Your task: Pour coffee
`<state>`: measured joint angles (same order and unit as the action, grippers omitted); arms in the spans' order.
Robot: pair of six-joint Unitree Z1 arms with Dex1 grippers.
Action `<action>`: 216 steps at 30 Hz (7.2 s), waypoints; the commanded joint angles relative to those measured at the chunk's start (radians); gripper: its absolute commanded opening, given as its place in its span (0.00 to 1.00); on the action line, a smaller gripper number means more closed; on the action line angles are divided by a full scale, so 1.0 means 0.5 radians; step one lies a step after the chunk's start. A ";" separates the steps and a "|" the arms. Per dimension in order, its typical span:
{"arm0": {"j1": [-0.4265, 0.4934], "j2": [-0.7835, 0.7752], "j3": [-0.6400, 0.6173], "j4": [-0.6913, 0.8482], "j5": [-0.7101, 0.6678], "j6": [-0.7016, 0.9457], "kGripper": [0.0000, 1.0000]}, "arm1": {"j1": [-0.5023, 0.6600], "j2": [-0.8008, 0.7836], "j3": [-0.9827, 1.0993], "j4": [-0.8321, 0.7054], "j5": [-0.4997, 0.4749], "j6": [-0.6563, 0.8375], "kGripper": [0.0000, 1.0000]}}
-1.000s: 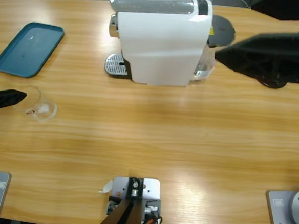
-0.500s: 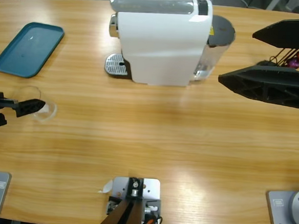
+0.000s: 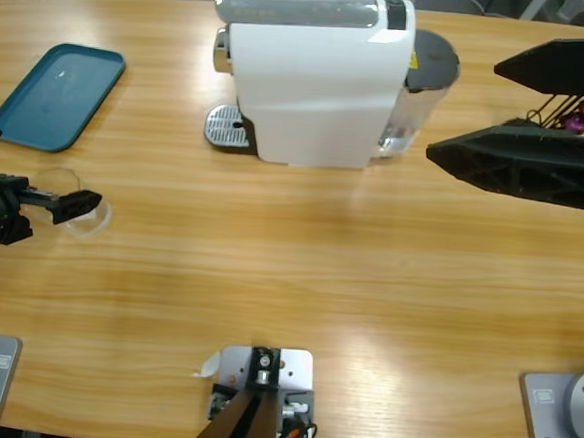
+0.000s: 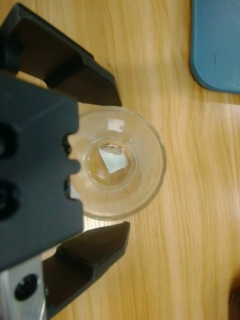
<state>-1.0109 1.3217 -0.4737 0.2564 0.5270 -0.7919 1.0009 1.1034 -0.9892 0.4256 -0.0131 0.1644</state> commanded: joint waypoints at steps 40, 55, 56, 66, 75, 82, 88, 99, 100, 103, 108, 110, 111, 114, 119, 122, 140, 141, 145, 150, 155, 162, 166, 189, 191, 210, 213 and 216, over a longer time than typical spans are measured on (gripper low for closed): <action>1.282 0.348 -0.298 -0.771 -1.908 2.287 0.44 | -0.173 -0.178 0.177 0.122 0.008 -0.083 1.00; 1.281 0.876 -0.668 -0.768 -1.996 2.661 0.43 | -0.240 -0.489 0.285 0.382 -0.014 -0.458 1.00; 1.279 0.893 -0.688 -0.768 -1.998 2.666 0.44 | -0.240 -0.489 0.281 0.385 -0.014 -0.458 1.00; 1.182 1.095 -0.896 -0.764 -2.011 2.654 0.44 | -0.293 -0.457 0.277 0.398 0.000 -0.473 1.00; 1.120 1.200 -0.955 -0.766 -2.005 2.659 0.44 | -0.299 -0.449 0.288 0.401 0.002 -0.473 1.00; 1.098 1.204 -0.949 -0.768 -2.010 2.661 0.44 | -0.305 -0.456 0.309 0.397 -0.002 -0.473 1.00; 1.085 1.237 -0.968 -0.768 -2.011 2.661 0.46 | -0.308 -0.459 0.313 0.397 -0.002 -0.473 1.00; 1.061 1.274 -1.030 -0.768 -2.004 2.648 0.46 | -0.317 -0.457 0.325 0.388 0.005 -0.473 1.00; 1.057 1.277 -1.033 -0.768 -2.002 2.648 0.46 | -0.317 -0.455 0.325 0.388 0.005 -0.473 1.00; 1.049 1.274 -1.038 -0.768 -1.999 2.648 0.46 | -0.317 -0.456 0.328 0.388 0.005 -0.473 1.00; 1.037 1.274 -1.033 -0.765 -2.014 2.655 0.69 | -0.320 -0.458 0.334 0.382 0.005 -0.473 1.00; 1.037 1.276 -1.017 -0.765 -2.111 2.656 0.96 | -0.320 -0.459 0.334 0.382 0.005 -0.473 1.00; 1.037 1.277 -1.009 -0.764 -2.139 2.655 0.99 | -0.322 -0.459 0.334 0.382 0.005 -0.473 1.00; 1.047 1.271 -0.992 -0.765 -2.139 2.649 1.00 | -0.327 -0.458 0.333 0.382 0.008 -0.473 1.00; 1.081 1.240 -0.976 -0.766 -2.143 2.648 1.00 | -0.333 -0.464 0.325 0.382 0.008 -0.473 1.00; 1.095 1.214 -0.968 -0.765 -2.137 2.648 1.00 | -0.333 -0.467 0.324 0.385 0.008 -0.473 1.00; 1.242 0.921 -0.718 -0.764 -2.054 2.648 1.00 | -0.333 -0.492 0.300 0.382 -0.007 -0.470 1.00; 1.237 0.877 -0.685 -0.764 -2.054 2.642 1.00 | -0.333 -0.492 0.298 0.380 -0.008 -0.470 1.00; 1.187 0.587 -0.514 -0.723 -2.018 2.609 1.00 | -0.333 -0.518 0.266 0.379 -0.029 -0.470 1.00; 1.116 0.196 -0.452 -0.359 -1.764 2.567 1.00 | -0.333 -0.537 0.230 0.383 -0.067 -0.471 1.00; 0.963 -0.210 -0.513 0.031 -1.581 2.106 1.00 | -0.333 -0.487 0.208 0.413 -0.082 -0.464 0.79; 0.911 -0.798 -0.495 0.568 -1.315 1.662 1.00 | -0.452 0.109 -0.402 0.534 -0.060 -0.472 0.00; 0.909 -0.847 -0.489 0.616 -1.315 1.719 1.00 | -0.685 0.453 -0.799 0.613 0.033 -0.468 0.00; 0.908 -0.250 -0.635 0.225 -1.324 1.848 1.00 | -0.914 1.534 -1.650 1.002 0.330 -0.249 0.00; 0.908 -0.245 -0.633 0.222 -1.324 1.850 1.00 | -0.913 1.541 -1.649 1.011 0.342 -0.245 0.00; 0.908 -0.226 -0.614 0.208 -1.326 1.849 1.00 | -0.873 1.520 -1.613 1.102 0.339 -0.246 0.00; 0.908 -0.232 -0.612 0.208 -1.324 1.848 1.00 | -0.854 1.517 -1.553 1.109 0.339 -0.253 0.00; 0.908 -0.232 -0.608 0.208 -1.324 1.848 1.00 | -0.814 1.537 -1.488 1.109 0.339 -0.258 0.00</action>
<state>-0.5475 1.1827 -0.7929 0.3694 -0.1432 0.1226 0.5546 1.8291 -1.8061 0.9624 0.1473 0.0307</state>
